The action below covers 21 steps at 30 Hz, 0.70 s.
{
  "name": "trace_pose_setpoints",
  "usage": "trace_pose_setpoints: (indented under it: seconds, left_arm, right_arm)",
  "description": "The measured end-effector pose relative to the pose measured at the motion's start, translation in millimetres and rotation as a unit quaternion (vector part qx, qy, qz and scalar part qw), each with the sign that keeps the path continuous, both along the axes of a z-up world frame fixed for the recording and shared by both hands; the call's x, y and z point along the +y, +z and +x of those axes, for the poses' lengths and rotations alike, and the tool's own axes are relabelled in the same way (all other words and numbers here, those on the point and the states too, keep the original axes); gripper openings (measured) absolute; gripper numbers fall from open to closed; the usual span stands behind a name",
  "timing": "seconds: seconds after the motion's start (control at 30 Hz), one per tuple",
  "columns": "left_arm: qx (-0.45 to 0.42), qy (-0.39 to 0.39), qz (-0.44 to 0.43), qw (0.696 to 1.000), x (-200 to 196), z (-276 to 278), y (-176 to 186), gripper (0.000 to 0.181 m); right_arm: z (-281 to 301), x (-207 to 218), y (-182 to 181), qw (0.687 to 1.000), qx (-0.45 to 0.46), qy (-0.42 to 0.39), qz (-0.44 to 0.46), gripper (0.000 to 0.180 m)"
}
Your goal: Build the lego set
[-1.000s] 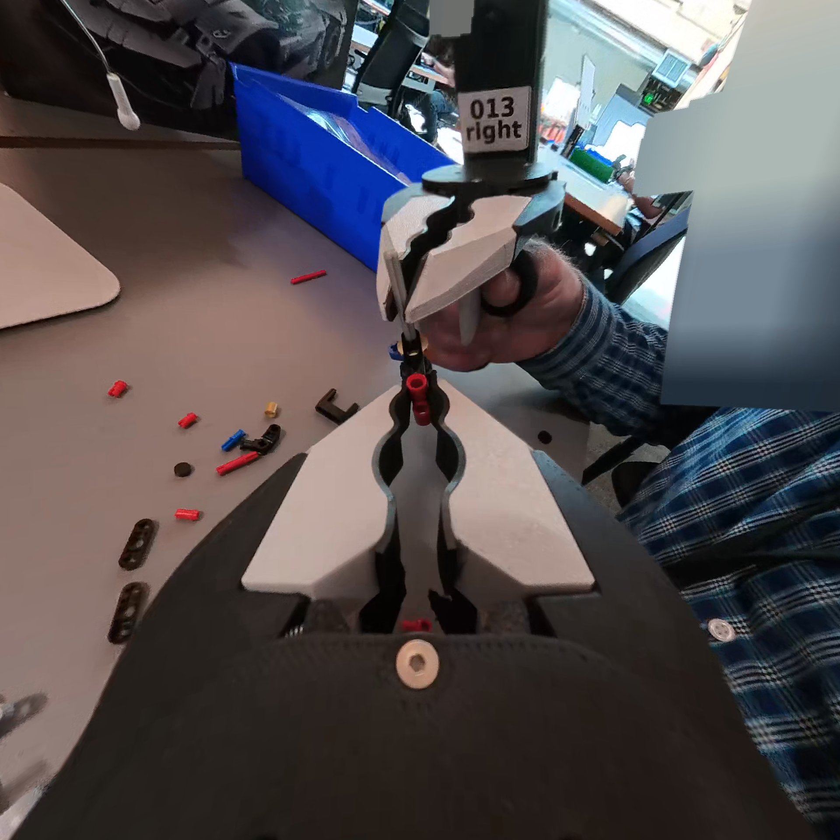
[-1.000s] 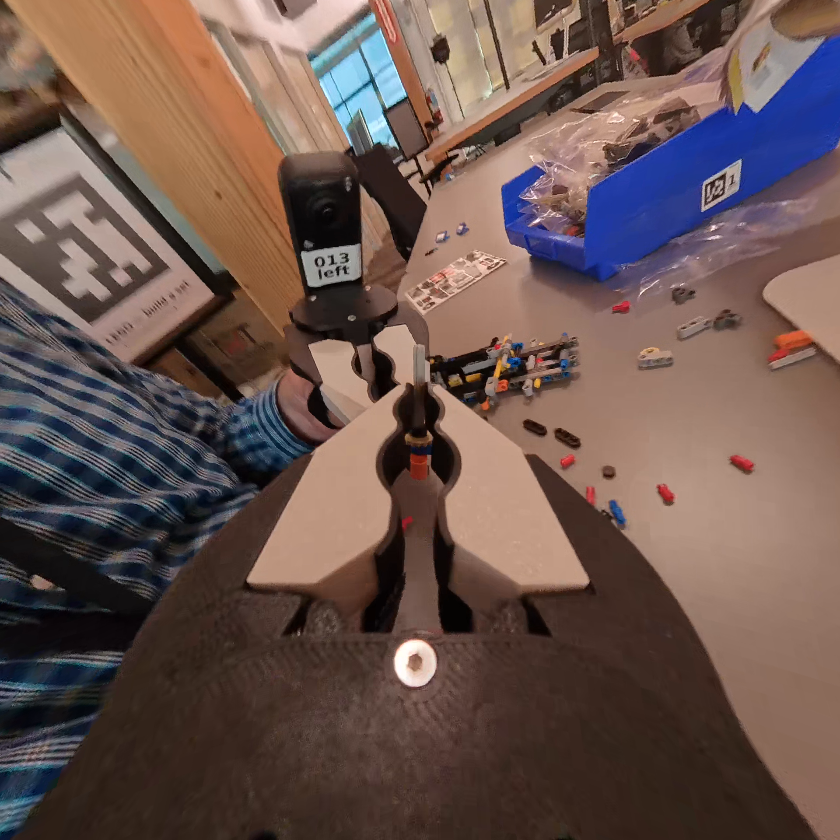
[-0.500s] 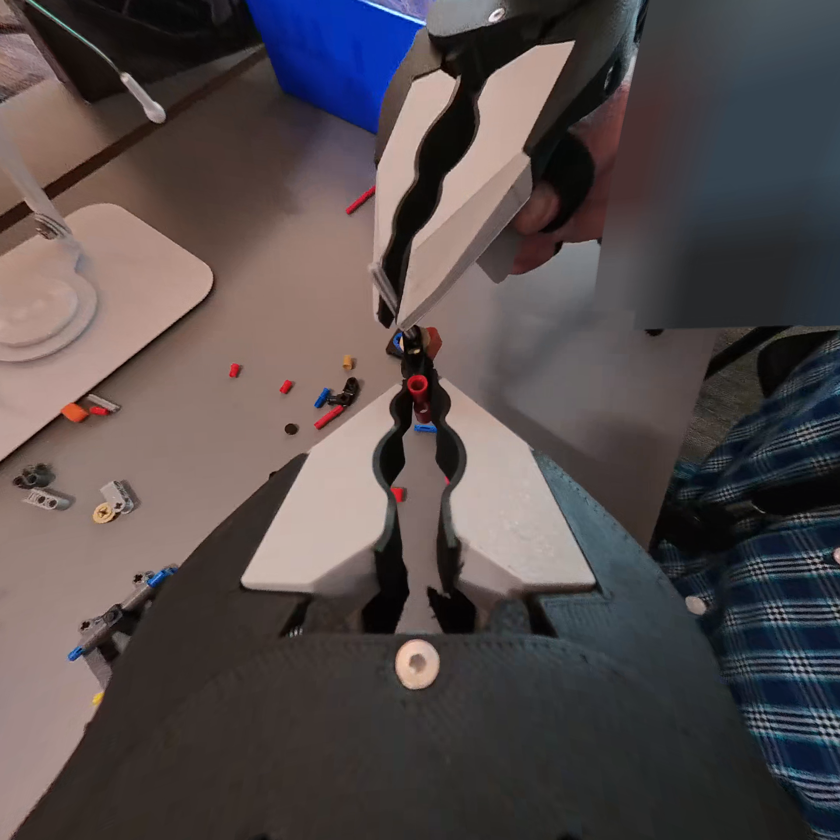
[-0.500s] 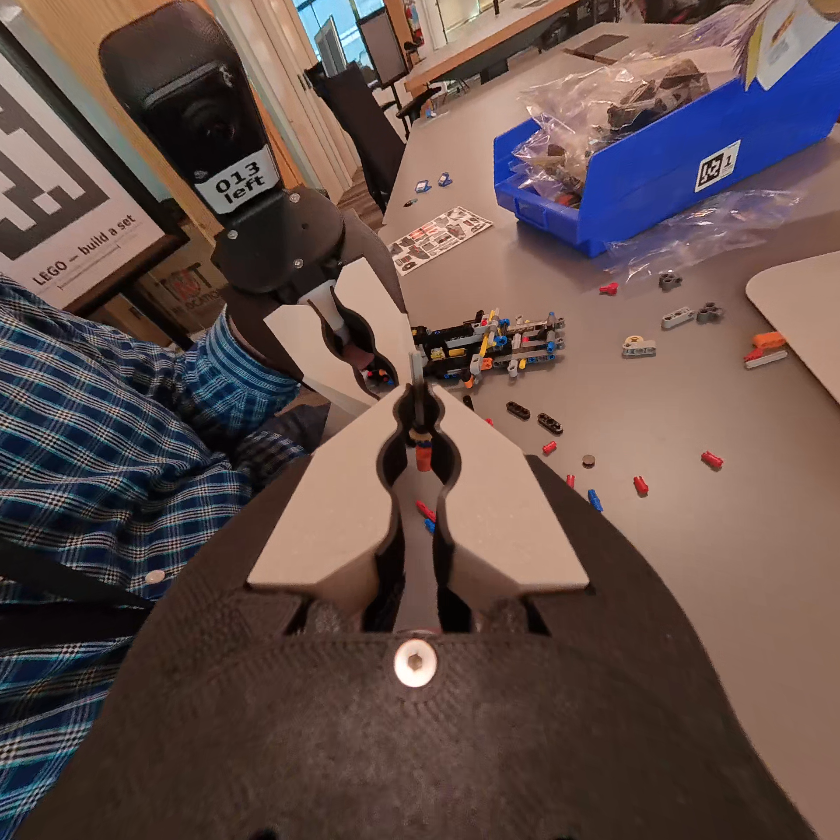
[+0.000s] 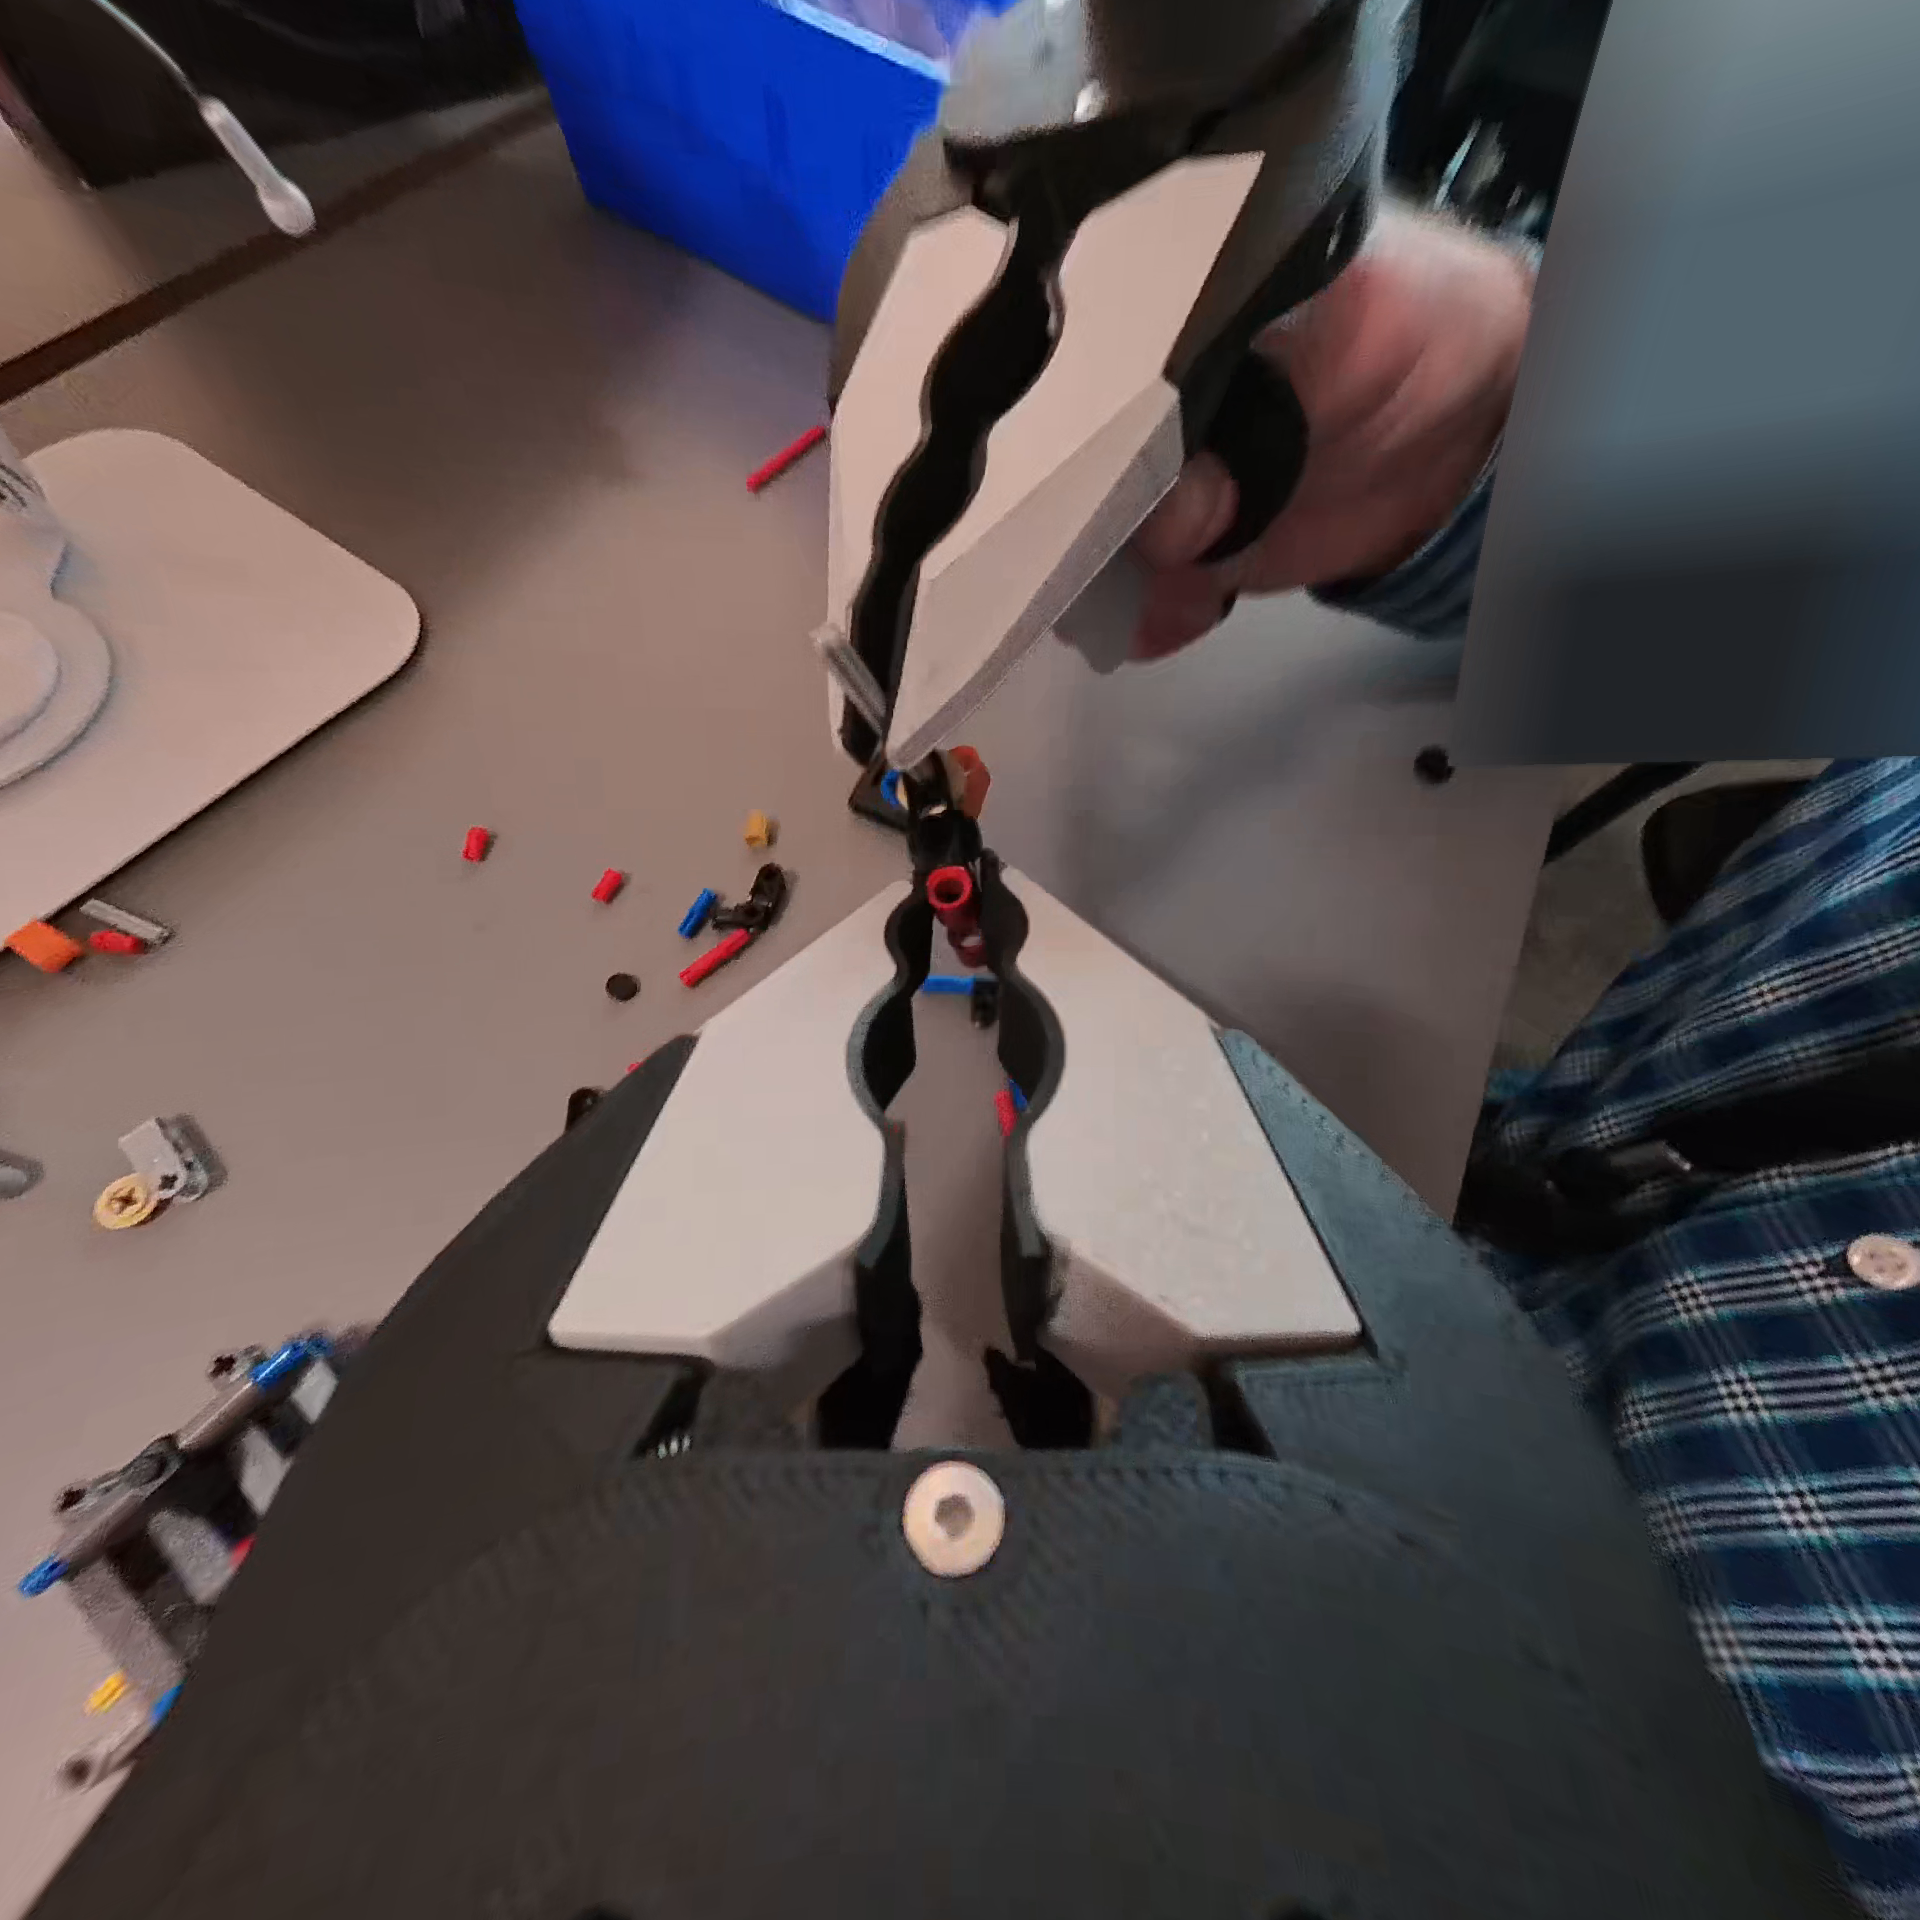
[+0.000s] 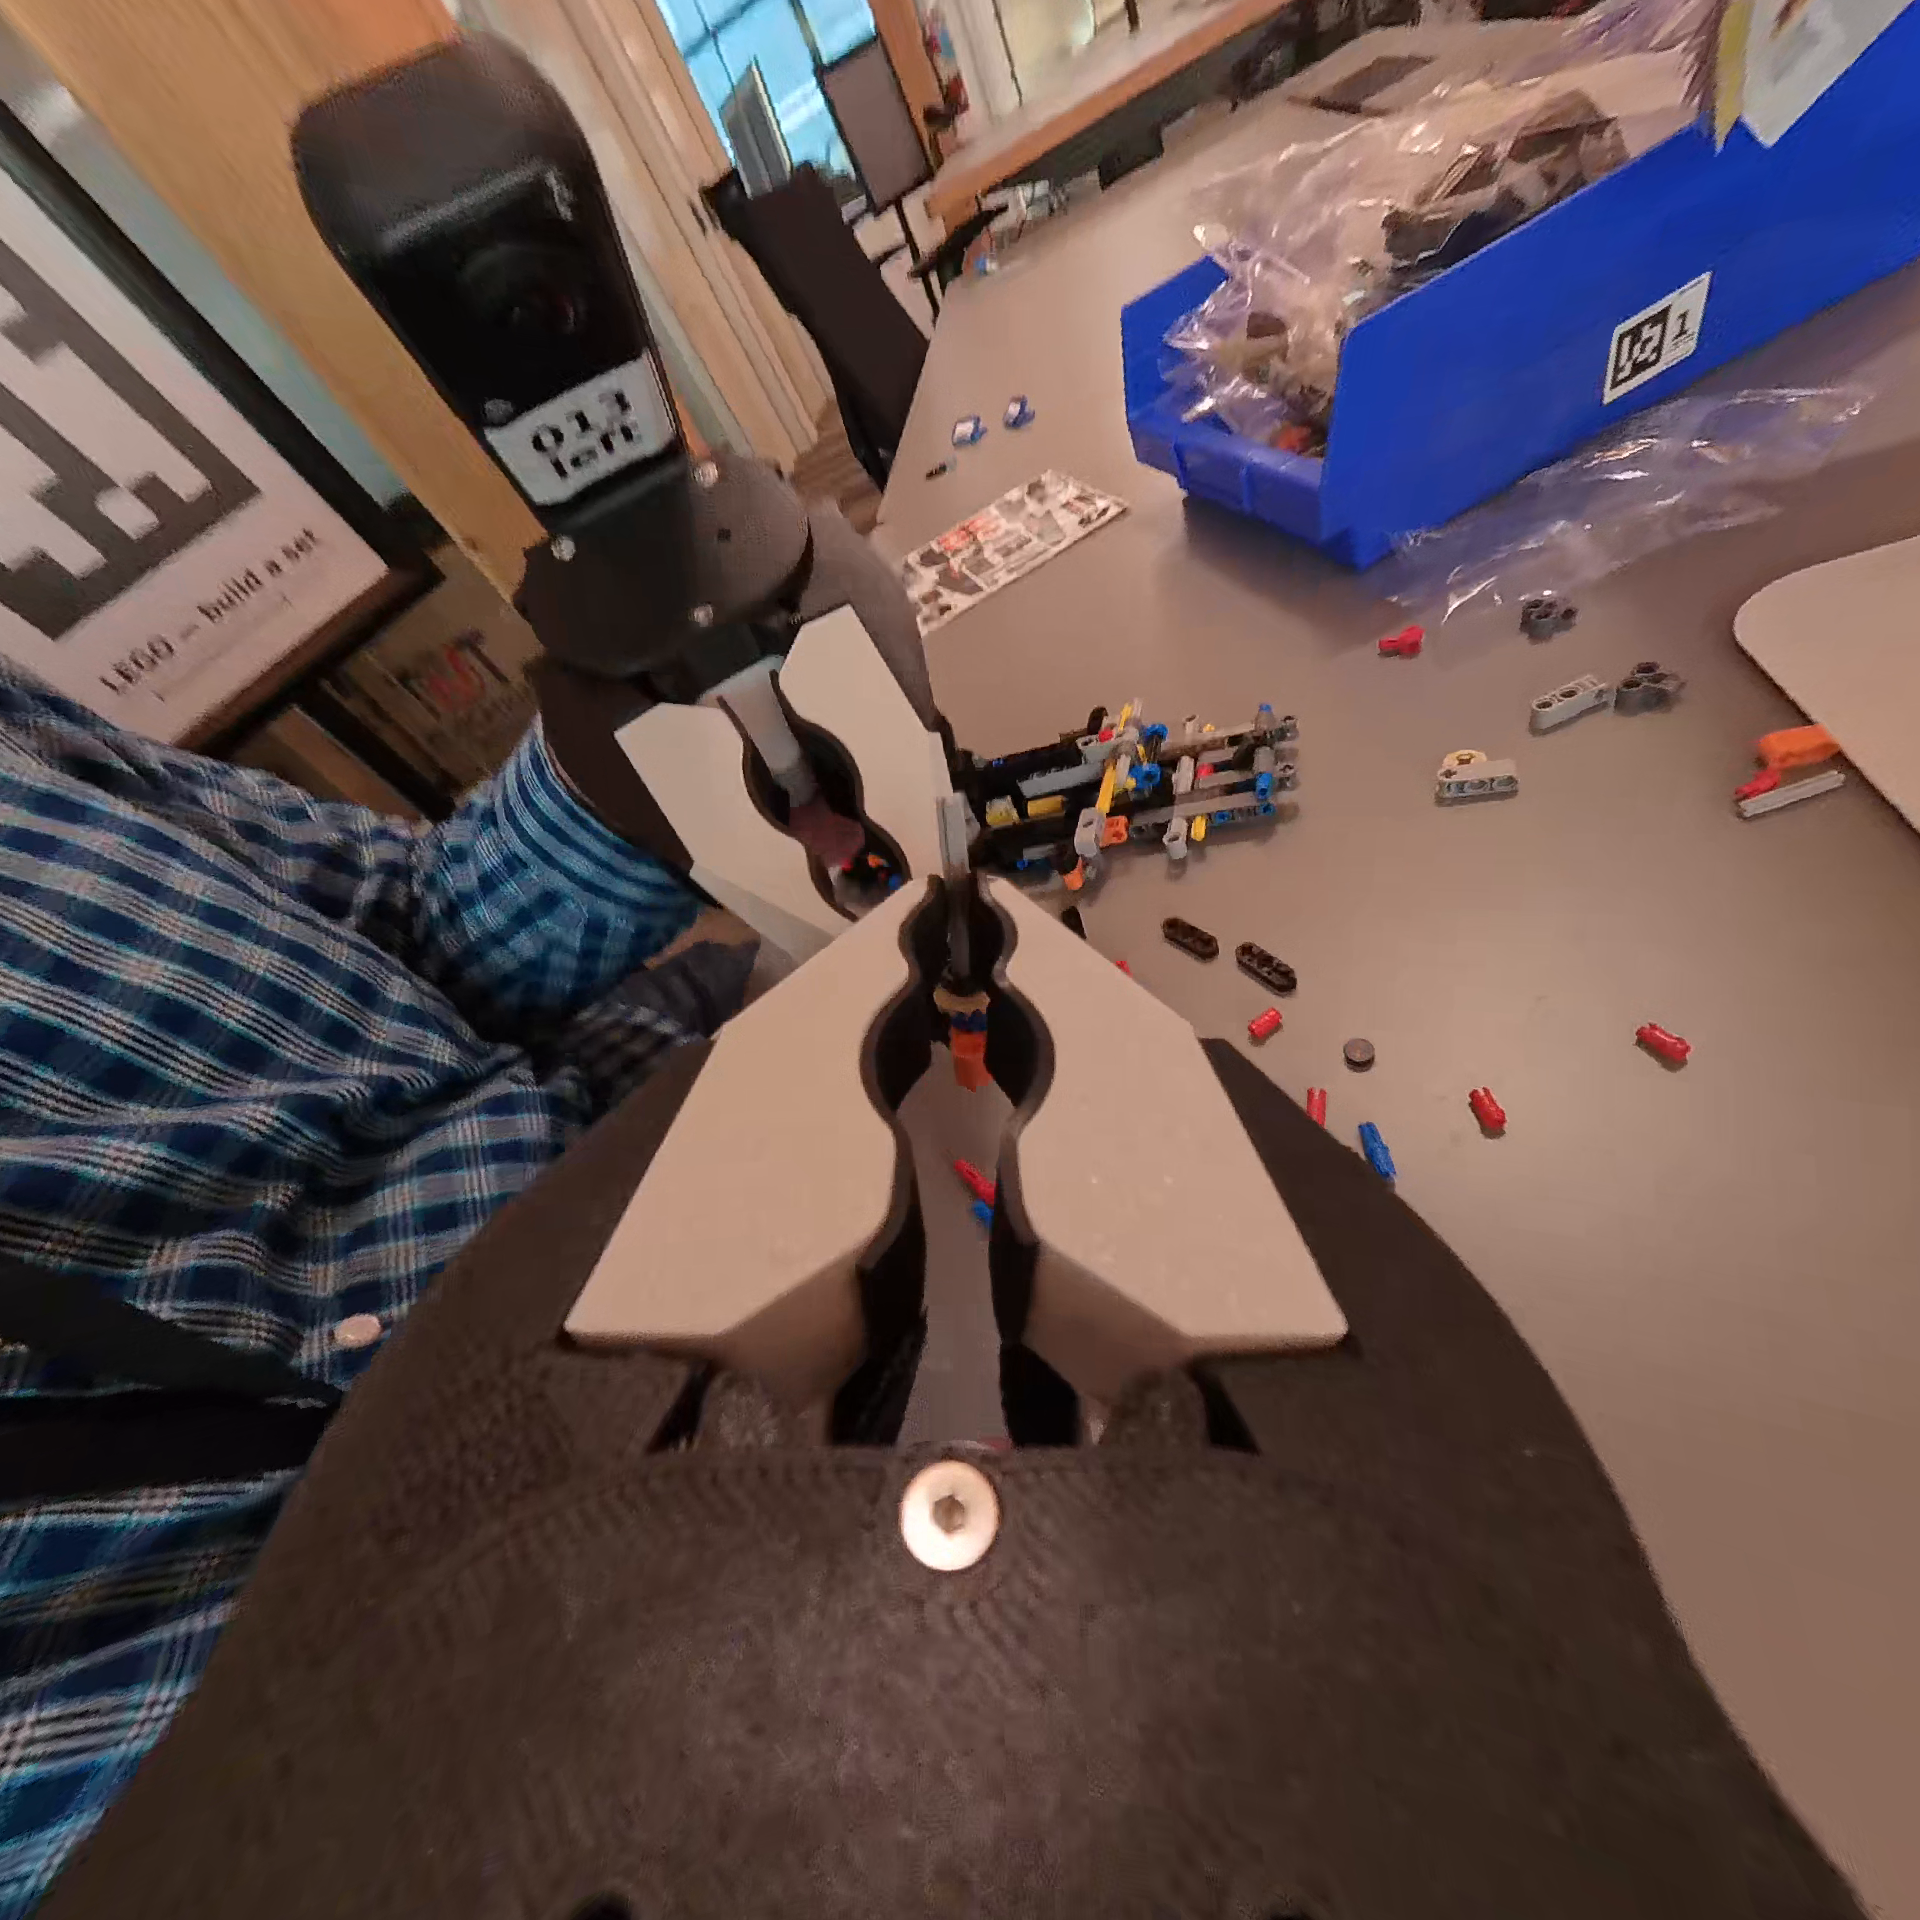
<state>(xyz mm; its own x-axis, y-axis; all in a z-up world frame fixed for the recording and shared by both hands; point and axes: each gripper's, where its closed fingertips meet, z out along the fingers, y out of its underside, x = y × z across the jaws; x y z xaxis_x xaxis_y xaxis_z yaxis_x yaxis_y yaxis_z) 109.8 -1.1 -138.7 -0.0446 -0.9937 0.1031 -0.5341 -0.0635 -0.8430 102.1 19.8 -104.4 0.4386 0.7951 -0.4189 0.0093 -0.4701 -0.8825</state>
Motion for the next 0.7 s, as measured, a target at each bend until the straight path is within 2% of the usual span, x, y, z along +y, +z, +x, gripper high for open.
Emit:
trace_pose_setpoints:
  seconds: [0.03,0.1,0.2,0.47,0.6,0.7]
  left_arm:
    - [-0.014,0.004,-0.008,1.0,0.5,1.2,2.2,0.008]
    - [-0.046,0.022,-0.016,0.999,4.1,5.5,7.8,0.03]
    - [-0.077,0.035,-0.032,0.996,6.4,8.4,14.1,0.015]
    - [-0.117,0.031,-0.087,0.989,4.8,12.4,22.4,0.013]
    - [-0.102,0.03,-0.056,0.993,2.6,14.0,20.1,0.01]
    - [-0.101,0.023,-0.076,0.992,1.7,13.2,20.1,0.01]
  right_arm:
    - [0.4,1.3,1.6,1.0,0.021,-0.005,-0.008,0.0]
    - [0.8,3.1,2.2,0.998,0.052,-0.008,-0.022,0.0]
    - [-1.6,4.2,4.1,0.995,0.089,-0.012,-0.032,0.0]
    - [0.0,4.0,10.6,0.994,0.109,-0.01,-0.014,0.001]
    - [-5.3,0.5,5.7,0.996,0.085,-0.005,0.003,0.001]
    - [-5.2,-0.1,5.3,0.997,0.083,-0.003,0.006,0.002]
